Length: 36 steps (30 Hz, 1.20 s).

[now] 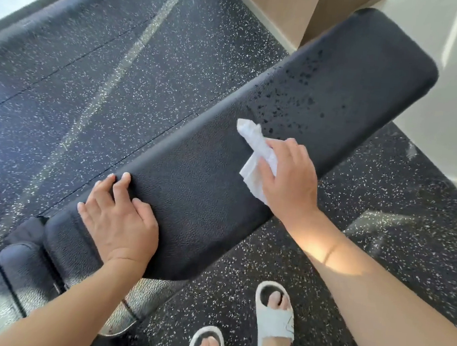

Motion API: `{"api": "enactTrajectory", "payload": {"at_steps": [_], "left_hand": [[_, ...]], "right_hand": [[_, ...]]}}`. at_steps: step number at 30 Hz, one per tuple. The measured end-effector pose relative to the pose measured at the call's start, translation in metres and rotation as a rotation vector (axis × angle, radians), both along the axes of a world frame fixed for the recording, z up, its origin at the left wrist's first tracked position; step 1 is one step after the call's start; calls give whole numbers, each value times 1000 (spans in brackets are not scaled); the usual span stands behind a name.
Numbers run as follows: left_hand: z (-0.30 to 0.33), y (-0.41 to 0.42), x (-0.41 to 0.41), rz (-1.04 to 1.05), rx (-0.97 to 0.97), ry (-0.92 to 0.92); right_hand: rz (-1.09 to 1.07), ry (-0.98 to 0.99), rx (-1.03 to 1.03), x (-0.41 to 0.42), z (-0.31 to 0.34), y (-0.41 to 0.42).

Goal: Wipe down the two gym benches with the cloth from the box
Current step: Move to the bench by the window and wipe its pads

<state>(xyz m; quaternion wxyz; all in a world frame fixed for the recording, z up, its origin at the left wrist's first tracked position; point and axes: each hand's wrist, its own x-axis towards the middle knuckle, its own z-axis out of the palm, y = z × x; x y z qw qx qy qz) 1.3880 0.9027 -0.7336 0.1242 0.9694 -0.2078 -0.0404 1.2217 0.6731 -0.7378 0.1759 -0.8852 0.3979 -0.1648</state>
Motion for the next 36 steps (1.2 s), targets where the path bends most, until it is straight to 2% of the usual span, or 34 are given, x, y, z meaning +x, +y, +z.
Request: {"api": "enactTrajectory", "payload": {"at_steps": [2,5,10,13,15,16,17,21,24,26,28,31,33,36], "left_hand": [[0,0,1,-11,5,6],[0,3,3,-18,4,28],[2,9,4,-42,-49,36],[1,11,3,-48,-45,31],[0,11,3,-57,-28,22],[-1,10,3,-61,-19,18],[-2,10,3,-64,-11,15],[-4,9,2,-88,51,-1],[-1,8,5,-190,107,2],[2,7,11,-398,130,-11],[5,1,17,-613,135,-30],[13,-18,31,-710,91,28],[18,-36,36,-773,71,58],[18,-73,34,-821,44,80]], "right_hand": [[-16,24,-37,15,0,18],[94,48,-40,38,-6,77],[210,-16,-51,37,-7,158],[502,-64,-248,24,-8,132],[764,19,-356,11,-6,95],[810,62,-354,5,-5,74],[766,84,-338,-1,-5,51],[255,53,-236,-18,0,-14],[11,109,-154,-4,-1,3],[16,150,-89,14,-3,38],[140,168,-62,25,-2,76],[341,51,-82,15,2,100],[453,63,-131,3,4,87],[460,62,-168,-17,2,46]]}}
